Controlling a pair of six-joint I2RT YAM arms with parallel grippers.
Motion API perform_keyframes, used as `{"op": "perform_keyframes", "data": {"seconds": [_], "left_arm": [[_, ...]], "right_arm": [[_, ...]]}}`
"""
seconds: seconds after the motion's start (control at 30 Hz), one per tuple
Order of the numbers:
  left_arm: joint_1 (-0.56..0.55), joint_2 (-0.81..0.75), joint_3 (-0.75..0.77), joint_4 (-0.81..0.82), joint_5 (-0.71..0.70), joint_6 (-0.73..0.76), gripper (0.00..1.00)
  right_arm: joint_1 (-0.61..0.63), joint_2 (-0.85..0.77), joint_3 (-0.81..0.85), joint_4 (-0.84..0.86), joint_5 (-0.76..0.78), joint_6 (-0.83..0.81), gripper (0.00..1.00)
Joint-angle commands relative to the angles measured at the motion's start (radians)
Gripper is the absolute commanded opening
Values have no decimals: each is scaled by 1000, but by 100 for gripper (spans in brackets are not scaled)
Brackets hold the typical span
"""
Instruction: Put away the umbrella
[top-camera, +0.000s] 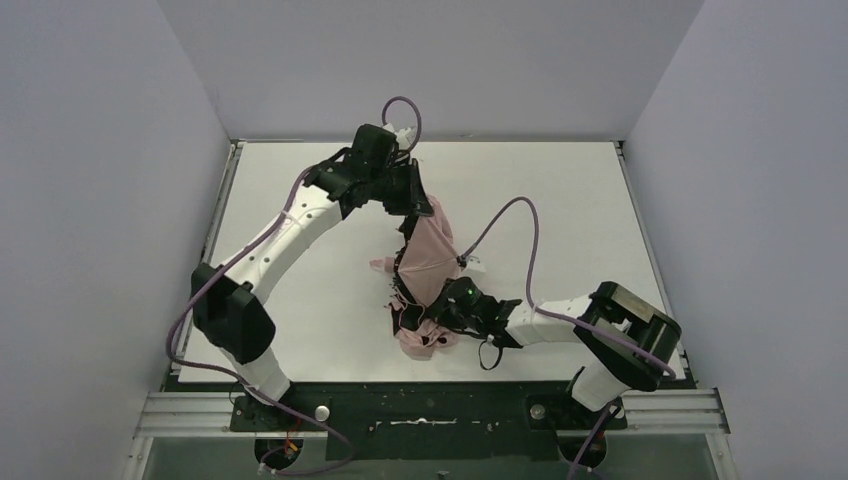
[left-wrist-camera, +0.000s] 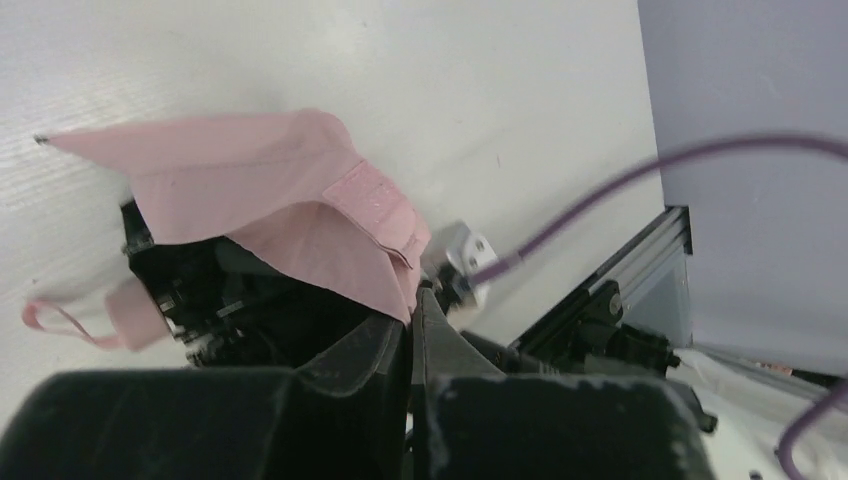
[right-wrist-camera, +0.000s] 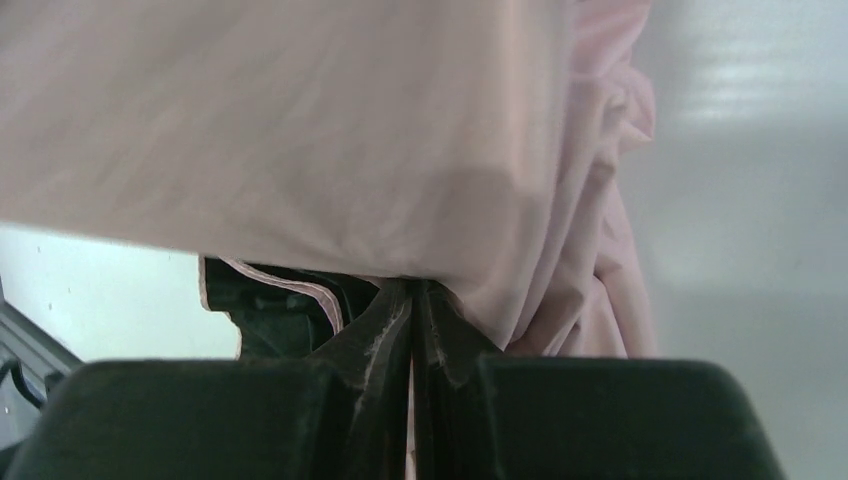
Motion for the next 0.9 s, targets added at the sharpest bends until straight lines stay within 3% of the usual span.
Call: {"op": "perform_keyframes", "data": {"seconds": [0.0,0.23,0.43,0.63,0.87], "left_arm": [[-81,-232,-116,151,-49,-5,0],[-266,-500,-523,381,-224,-50,0],[-428,-632,-851,605,-389,-104,0],[-569,-640,-1108,870,-519,-156,0],[-643,-565,-1226,1048,-585,-160,0]], "right_arm": [[-61,81,3,-87,19,-64,0],[-102,79,63,-67,3,-99,0],[-106,29,43,-31,-19,-99,6],[-107,-99,-16,-62,-16,-67,14],[-107,-405,-66,-343,38,-61,24]]}}
